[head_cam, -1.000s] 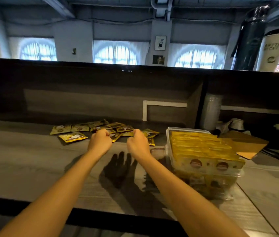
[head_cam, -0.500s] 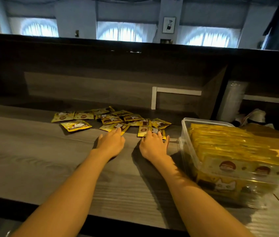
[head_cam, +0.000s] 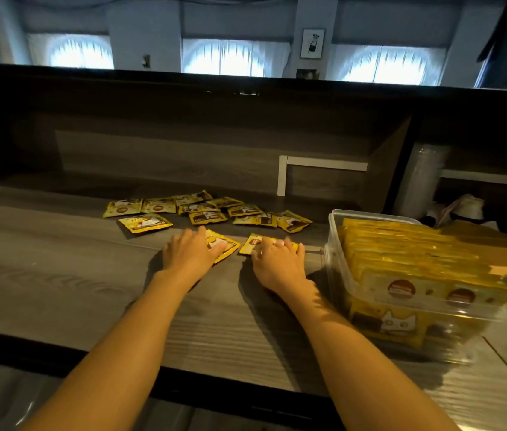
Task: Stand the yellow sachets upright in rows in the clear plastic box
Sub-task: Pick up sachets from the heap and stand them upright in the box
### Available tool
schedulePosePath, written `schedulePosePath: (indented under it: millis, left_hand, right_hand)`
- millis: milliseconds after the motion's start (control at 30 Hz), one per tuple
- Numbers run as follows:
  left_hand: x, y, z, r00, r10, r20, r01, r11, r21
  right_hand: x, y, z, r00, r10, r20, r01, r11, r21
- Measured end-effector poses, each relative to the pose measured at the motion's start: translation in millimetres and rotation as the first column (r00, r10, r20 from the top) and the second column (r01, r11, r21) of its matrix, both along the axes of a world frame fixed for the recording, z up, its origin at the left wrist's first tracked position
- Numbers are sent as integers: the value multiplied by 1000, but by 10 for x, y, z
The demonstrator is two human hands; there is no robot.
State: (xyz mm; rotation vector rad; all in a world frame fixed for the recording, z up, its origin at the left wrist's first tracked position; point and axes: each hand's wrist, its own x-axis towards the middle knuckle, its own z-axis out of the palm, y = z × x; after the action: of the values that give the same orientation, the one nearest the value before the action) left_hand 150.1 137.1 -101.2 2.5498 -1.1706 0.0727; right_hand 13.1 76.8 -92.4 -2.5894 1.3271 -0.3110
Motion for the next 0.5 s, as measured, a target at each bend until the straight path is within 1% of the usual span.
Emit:
schedulePosePath:
  millis: [67,100,167,200,233,267,300,367,433,500]
  left_hand:
    - [22,-3,-32,997,12,-71,-5,995,101]
    - [42,-7,-34,996,3,-92,7,994,109]
    - [97,-5,-5,979,-31,-202,41,998,41]
    - [126,-5,18,959,-46,-278,44,999,-14]
    - [160,-3,34,939,-53,-339,34,998,-61]
    - [180,6,46,929,-47,-366,13,996,-92]
    - [196,15,50,931,-26,-364,-15,994,-108]
    - [212,37,39,952,28,-304,-60,994,-95]
    - [211,47,32,960,51,-276,-70,996,-59]
    - [204,47,47,934,63,-353,-98,992,-81]
  right_hand:
    - [-11,-4,34,1000,-10,10,10,1000,-22]
    - [-19,0,51,998,-14,54,17,999,-47]
    - [-28,19,62,989,-18,147,26,998,-52]
    - [-29,18,53,986,-15,163,23,999,-43]
    - [-25,16,45,989,-12,150,15,1000,-21]
    - [-21,3,36,992,-10,128,7,1000,21]
    - [-23,-10,41,994,-12,112,3,997,79]
    - [-36,-37,70,992,-26,120,5,985,174]
    - [-46,-37,105,987,-51,154,23,983,182]
    - [-49,-3,134,985,-77,157,55,989,136]
